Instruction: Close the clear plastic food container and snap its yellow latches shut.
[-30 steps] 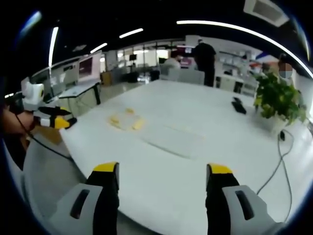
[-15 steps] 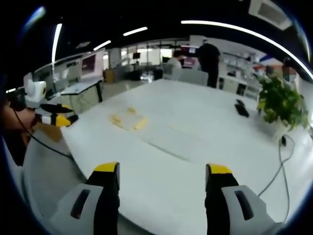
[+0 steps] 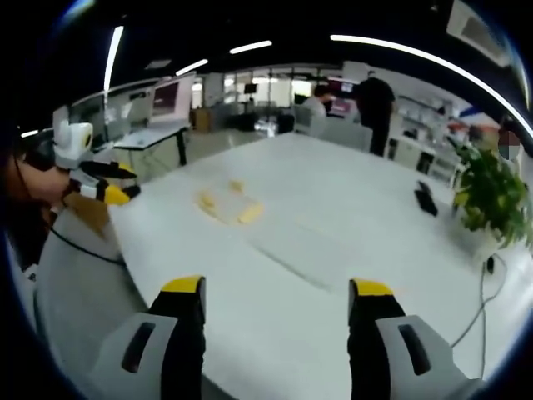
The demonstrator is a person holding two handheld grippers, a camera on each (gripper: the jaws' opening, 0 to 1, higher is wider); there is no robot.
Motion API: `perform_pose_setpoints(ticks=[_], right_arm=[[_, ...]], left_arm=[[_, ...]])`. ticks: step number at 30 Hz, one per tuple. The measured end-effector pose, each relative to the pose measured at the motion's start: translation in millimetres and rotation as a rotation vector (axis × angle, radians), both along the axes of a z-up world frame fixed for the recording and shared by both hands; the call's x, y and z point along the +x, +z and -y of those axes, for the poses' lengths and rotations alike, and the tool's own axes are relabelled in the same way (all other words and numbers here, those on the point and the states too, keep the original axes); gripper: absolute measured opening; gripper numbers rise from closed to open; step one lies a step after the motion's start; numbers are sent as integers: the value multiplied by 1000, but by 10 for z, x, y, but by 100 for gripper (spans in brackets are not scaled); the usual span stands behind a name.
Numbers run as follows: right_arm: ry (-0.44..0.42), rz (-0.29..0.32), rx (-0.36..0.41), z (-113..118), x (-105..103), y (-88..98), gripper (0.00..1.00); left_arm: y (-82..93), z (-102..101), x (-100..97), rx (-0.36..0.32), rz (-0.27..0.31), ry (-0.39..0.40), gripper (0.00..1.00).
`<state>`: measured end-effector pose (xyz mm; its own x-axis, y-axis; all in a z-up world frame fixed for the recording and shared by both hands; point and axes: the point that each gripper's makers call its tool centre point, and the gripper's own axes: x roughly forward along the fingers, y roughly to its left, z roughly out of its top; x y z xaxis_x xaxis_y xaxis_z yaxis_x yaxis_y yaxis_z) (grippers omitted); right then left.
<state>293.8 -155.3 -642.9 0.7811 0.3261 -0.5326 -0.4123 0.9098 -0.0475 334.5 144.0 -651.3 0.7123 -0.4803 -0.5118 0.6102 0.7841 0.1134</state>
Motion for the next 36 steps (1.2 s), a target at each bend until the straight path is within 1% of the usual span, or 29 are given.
perform_pose_setpoints(ticks=[4, 7, 12, 14, 20, 25, 27, 32, 36], right_arm=[[24, 7, -18, -51, 110, 19, 67], [56, 21, -48, -101, 192, 47, 67], [73, 15, -53, -162, 336, 40, 67], [69, 3, -38, -179, 393, 25, 67], [85, -1, -47, -257, 560, 9, 67], [110, 0, -55, -342, 703, 10, 66], [121, -3, -54, -380, 750, 9, 66], [169, 2, -67, -488, 910, 5, 65], [211, 8, -66, -577, 1015, -2, 64]], left_arm=[[-5, 6, 87, 16, 9, -33, 46], [-16, 1, 167, 27, 14, -53, 46], [-35, -11, 324, 39, 22, -83, 46], [-27, -4, 385, 39, 23, -92, 46], [-28, -18, 593, 51, 33, -121, 46], [-28, -23, 730, 61, 36, -140, 46], [-46, -24, 784, 62, 26, -145, 46], [-58, -13, 892, 78, 26, -172, 46], [-108, -36, 986, 77, 9, -179, 46]])
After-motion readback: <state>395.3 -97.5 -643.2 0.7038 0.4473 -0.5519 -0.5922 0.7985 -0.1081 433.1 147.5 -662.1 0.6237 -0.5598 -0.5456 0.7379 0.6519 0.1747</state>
